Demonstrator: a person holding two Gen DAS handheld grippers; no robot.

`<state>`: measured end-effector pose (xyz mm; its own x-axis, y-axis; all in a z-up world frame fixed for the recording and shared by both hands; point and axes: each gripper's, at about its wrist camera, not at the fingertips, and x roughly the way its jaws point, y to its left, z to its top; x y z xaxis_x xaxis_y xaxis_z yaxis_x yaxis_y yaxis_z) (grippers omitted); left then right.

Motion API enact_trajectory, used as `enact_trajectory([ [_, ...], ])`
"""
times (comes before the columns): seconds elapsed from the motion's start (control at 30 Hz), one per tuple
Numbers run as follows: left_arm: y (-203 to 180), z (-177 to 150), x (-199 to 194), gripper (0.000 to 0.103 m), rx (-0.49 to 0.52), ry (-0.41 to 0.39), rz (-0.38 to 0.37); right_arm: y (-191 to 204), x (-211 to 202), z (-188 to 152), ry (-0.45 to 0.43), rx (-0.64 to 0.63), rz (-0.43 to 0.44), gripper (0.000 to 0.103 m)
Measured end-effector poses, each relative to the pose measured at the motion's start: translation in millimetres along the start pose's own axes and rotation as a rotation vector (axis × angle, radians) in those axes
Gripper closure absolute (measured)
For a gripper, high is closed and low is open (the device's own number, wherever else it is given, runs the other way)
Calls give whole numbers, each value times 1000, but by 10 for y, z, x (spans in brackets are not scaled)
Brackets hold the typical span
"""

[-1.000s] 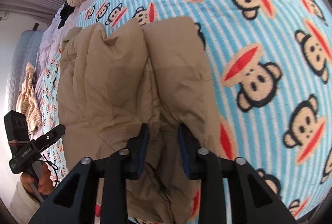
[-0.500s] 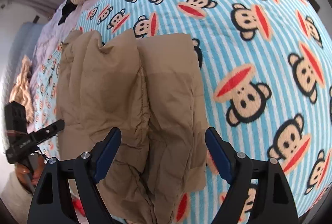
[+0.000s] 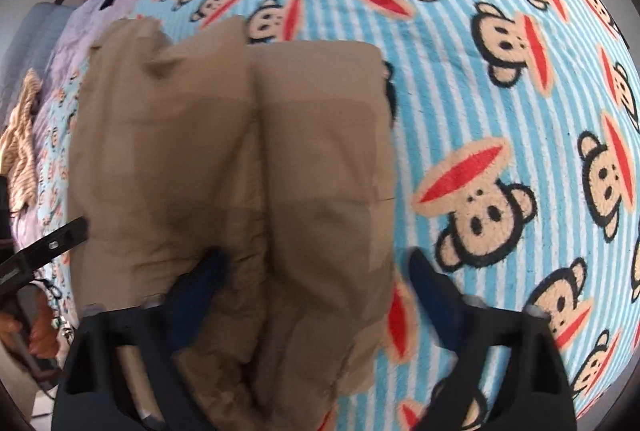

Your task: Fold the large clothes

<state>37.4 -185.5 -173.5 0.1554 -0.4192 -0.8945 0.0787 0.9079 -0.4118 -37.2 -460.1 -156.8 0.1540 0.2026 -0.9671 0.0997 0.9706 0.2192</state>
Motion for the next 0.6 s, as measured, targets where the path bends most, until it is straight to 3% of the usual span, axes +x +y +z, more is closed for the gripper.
enact_trajectory([
  [0.17, 21, 22, 16, 18, 4, 1, -1, -84, 64, 58, 21, 32, 100, 0],
  [0.27, 109, 67, -8, 18, 19, 3, -41, -166, 134, 103, 50, 69, 192, 0],
  [0.4, 418, 159, 52, 17, -61, 33, -182, -234, 205, 125, 73, 83, 275, 0],
  [0.5, 599, 185, 216, 13, -112, 67, -298, -241, 279, 159, 85, 72, 322, 0],
  [0.6, 653, 193, 363, 7, -131, 87, -369, -214, 383, 195, 103, 60, 400, 0],
])
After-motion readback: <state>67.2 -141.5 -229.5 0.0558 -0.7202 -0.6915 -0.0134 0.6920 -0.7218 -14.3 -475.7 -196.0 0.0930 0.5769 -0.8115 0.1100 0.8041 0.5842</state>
